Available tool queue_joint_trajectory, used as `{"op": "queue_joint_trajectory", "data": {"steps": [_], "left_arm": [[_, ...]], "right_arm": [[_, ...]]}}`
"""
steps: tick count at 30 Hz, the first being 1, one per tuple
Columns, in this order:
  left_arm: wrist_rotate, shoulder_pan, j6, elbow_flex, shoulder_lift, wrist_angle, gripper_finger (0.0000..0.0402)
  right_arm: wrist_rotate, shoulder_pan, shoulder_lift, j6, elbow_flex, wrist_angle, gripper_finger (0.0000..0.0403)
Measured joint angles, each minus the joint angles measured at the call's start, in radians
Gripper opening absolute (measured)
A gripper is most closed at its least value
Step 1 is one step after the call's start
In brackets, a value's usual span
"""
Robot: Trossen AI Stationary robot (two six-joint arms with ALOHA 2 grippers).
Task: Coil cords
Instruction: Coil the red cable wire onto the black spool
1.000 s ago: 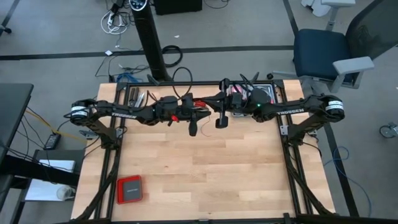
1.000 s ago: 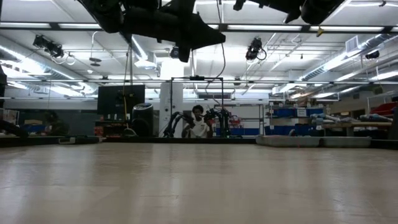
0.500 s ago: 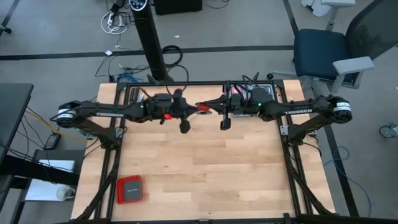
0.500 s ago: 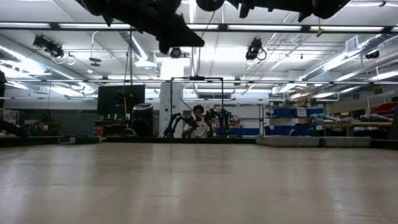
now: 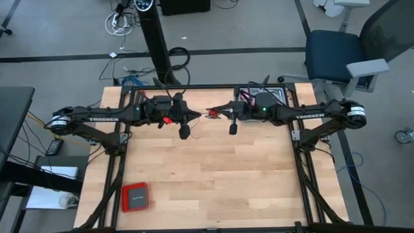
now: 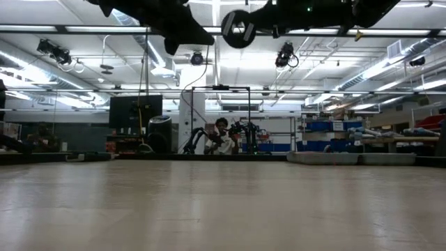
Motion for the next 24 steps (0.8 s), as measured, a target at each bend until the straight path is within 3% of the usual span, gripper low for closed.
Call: {"op": "queue_joint_trajectory", "data": {"steps": [11,24], "left_arm": [[0.045,-0.016,-0.125,0.039,0.015,0.021,0.0000],[0.045,-0.017,-0.182,0.040,0.165,0.327,0.0000]], "right_arm": [[0.068,-0.021,0.000,-0.123,0.000,-0.062,0.0000],[0.136,-0.021,0.001,-0.137,0.000,-0.060,0.0001]]}}
